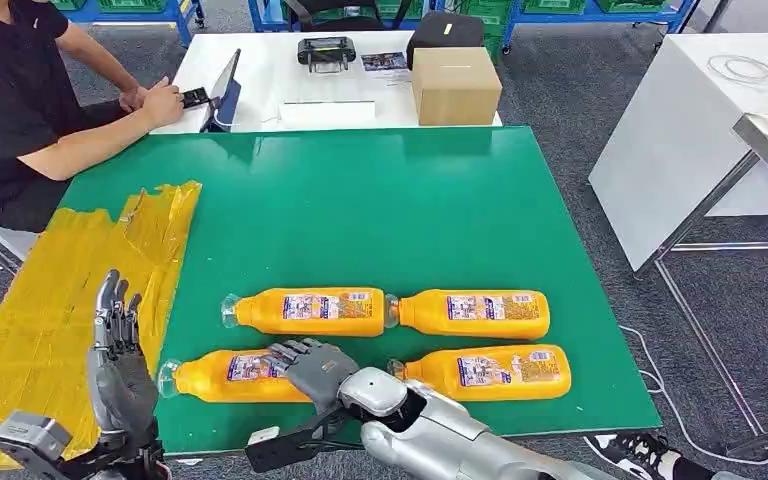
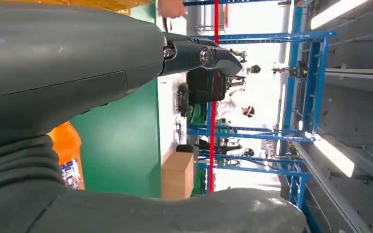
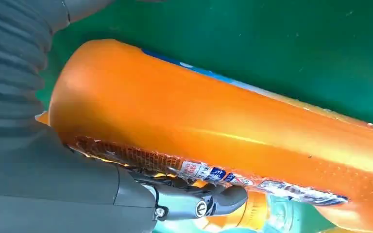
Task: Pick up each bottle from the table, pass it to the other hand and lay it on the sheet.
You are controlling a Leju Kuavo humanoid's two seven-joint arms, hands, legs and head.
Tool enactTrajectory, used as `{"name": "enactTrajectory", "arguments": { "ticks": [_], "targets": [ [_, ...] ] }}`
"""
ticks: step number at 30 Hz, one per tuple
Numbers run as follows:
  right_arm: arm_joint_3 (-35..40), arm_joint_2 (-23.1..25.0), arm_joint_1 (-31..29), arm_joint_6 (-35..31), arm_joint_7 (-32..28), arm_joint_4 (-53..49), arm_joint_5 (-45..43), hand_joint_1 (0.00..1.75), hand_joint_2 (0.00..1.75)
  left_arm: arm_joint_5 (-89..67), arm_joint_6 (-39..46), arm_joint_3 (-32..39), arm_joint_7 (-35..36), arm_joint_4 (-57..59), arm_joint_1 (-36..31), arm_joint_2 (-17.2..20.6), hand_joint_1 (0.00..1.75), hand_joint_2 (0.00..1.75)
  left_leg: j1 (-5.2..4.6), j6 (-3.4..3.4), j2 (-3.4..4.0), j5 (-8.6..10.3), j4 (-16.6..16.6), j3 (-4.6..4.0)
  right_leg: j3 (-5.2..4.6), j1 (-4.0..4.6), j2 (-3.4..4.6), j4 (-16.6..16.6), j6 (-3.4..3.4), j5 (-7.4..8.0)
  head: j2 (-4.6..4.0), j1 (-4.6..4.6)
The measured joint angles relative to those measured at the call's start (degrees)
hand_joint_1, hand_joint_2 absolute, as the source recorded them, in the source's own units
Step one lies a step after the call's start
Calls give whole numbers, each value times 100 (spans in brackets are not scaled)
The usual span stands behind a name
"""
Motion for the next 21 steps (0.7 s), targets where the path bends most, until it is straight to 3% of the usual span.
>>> {"name": "enactTrajectory", "arguments": {
  "ticks": [7,8,9,15,21],
  "targets": [
    [9,0,127,-313,121,-9,158,0,175,28,-11,59,4,-112,109,-39,0,0,0,2,-5,-2,0,-7,-2,-1,0,0,5,-2,0,-2],
    [17,-2,96,-241,68,-7,134,138,175,30,-26,64,11,-112,107,-44,0,0,0,2,-5,-3,0,-8,-3,-1,0,0,4,-3,0,2],
    [31,0,41,-115,5,-7,99,175,175,30,-48,68,22,-112,103,-44,0,0,0,2,-3,-3,0,-10,-7,-1,0,0,2,-4,0,0],
    [151,13,-412,653,-282,9,-105,175,175,35,-122,57,59,-59,-21,-44,0,0,0,3,1,2,0,-10,-10,0,0,1,5,10,0,2],
    [265,37,-620,810,-312,31,-242,175,175,57,-125,57,79,15,-96,-44,0,0,0,4,1,3,1,-17,-13,0,0,2,6,10,0,0]
  ]
}}
